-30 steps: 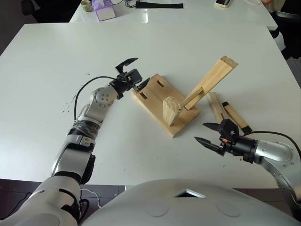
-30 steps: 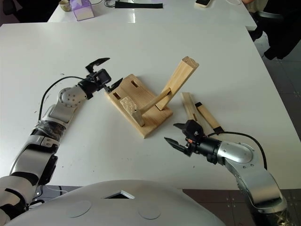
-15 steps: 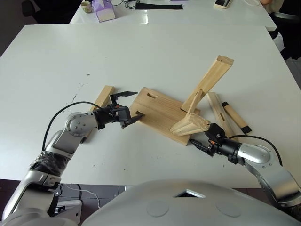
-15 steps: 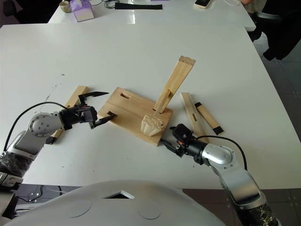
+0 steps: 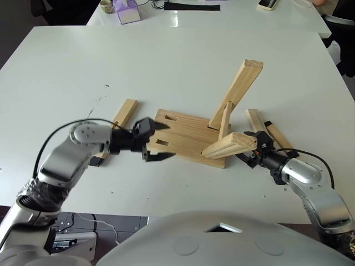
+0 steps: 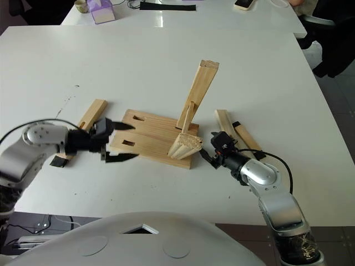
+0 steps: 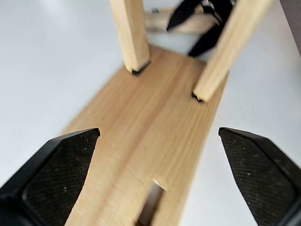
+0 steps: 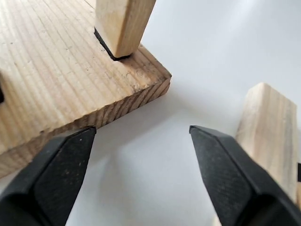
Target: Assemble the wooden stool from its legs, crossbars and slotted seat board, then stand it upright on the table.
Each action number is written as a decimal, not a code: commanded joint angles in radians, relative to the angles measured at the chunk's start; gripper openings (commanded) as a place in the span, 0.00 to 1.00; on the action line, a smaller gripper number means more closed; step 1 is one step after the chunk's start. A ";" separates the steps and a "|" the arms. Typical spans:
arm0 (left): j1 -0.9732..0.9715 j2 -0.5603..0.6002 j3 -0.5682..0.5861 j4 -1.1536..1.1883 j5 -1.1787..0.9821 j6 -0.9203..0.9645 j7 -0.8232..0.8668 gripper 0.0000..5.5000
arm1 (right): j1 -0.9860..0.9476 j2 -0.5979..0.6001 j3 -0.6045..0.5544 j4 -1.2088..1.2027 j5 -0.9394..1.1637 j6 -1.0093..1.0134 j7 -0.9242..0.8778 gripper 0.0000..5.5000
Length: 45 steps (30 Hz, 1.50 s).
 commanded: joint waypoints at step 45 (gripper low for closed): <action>-0.367 -0.311 -0.352 1.371 0.868 -1.294 0.354 0.85 | -0.048 0.033 0.447 -0.030 0.083 0.048 0.144 0.56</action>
